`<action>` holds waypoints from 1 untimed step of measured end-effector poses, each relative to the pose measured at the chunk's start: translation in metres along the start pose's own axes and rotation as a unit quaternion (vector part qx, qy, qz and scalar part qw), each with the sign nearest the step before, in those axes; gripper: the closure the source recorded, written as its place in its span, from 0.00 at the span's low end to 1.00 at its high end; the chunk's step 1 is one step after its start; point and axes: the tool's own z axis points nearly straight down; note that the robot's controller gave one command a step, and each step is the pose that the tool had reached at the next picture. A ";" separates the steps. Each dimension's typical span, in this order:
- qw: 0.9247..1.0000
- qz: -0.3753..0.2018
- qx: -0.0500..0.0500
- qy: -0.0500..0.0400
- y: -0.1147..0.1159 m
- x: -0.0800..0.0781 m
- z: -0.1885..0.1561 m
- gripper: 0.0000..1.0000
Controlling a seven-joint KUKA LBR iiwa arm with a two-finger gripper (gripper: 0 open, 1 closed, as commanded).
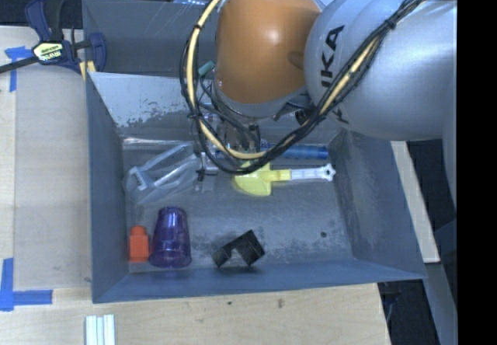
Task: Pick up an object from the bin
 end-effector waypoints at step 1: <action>1.000 0.002 -0.001 -0.004 -0.001 -0.002 -0.005 0.00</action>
Offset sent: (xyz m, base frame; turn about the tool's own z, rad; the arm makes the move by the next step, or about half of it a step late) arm 0.0353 0.0330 -0.1678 -0.2164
